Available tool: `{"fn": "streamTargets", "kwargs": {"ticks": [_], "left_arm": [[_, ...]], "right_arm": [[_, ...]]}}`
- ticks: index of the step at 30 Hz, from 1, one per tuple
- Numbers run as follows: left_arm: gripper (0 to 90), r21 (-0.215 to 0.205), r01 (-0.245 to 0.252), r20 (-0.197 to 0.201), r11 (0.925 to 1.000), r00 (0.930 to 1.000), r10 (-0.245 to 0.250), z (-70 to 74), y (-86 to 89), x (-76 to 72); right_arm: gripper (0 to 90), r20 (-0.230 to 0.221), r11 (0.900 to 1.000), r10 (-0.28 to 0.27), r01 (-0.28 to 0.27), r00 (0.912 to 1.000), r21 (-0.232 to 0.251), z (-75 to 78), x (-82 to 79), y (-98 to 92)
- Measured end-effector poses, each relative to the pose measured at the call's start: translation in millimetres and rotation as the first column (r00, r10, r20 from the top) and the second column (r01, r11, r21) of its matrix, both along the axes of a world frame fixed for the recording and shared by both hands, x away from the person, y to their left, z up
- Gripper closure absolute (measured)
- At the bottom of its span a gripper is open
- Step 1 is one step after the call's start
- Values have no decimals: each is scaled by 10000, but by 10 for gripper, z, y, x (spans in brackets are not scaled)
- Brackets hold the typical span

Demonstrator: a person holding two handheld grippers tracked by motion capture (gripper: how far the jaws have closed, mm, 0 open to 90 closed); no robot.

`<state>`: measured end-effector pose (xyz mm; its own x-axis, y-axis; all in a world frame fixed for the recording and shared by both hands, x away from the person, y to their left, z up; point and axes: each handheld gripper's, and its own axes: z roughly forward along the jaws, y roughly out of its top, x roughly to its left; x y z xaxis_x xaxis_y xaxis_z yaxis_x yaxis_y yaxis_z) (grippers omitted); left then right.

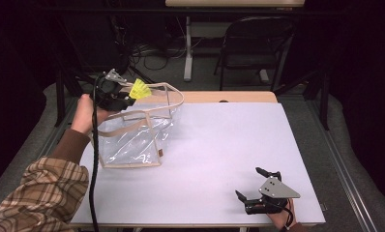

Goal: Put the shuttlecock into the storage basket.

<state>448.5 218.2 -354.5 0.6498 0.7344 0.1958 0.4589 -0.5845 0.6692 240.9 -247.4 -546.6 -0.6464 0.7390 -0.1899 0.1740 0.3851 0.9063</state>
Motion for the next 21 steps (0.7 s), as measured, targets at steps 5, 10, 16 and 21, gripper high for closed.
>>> {"fn": "streamTargets", "kwargs": {"ticks": [5, 10, 16, 21], "left_arm": [[651, 300, 233, -449, 9993, 9988, -219, -26, -27, 36], [650, 484, 244, -685, 9985, 9974, -210, -49, -41, 73], [651, 461, 183, -982, 9988, 9951, -137, -94, -19, 126], [650, 531, 245, -1105, 9983, 9937, -185, -109, -22, 148]], "right_arm": [[5, -20, 10000, -56, 56, 10000, 4, -5, 14, 5], [5, 13, 10000, -25, 25, 10000, 43, 1, 10, 13], [6, 2, 10000, 0, 0, 10000, 73, 3, 8, 6], [5, -11, 10000, 21, -21, 10000, 88, 1, 10, 12]]}}
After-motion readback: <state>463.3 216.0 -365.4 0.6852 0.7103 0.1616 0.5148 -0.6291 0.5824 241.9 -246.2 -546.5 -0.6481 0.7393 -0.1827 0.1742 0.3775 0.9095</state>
